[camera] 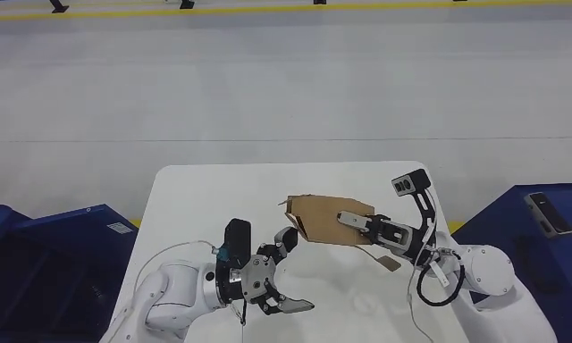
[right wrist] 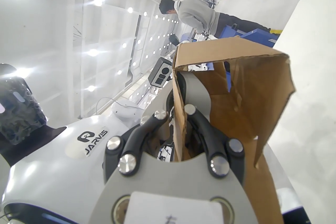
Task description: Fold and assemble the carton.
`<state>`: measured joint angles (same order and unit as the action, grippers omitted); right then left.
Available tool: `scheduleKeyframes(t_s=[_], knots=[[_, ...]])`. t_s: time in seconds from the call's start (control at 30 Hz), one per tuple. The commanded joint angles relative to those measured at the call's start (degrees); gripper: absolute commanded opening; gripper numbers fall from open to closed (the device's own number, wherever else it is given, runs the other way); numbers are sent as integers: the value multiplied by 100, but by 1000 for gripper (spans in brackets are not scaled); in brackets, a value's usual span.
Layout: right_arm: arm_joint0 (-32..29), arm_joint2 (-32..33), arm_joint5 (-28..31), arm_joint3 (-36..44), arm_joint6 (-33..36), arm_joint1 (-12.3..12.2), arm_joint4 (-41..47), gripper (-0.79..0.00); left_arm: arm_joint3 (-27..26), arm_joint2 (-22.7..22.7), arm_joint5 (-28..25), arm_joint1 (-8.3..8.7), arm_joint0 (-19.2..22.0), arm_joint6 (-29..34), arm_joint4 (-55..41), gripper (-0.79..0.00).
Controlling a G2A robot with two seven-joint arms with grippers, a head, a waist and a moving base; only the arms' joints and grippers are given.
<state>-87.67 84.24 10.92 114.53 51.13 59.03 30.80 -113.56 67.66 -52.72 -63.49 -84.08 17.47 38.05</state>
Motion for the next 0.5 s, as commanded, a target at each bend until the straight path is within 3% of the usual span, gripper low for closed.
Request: scheduleKeyframes(t_s=[0.0, 0.23, 0.47], knots=[[13, 14, 41, -10, -3, 1, 12, -785, 13, -30, 19, 8, 22, 63, -32, 0], [66, 4, 161, -77, -12, 12, 98, -785, 26, -120, 66, 33, 105, 220, -93, 0], [228, 9, -377, -305, 186, 28, 1094, -785, 32, 207, 95, 38, 90, -467, 90, 0]])
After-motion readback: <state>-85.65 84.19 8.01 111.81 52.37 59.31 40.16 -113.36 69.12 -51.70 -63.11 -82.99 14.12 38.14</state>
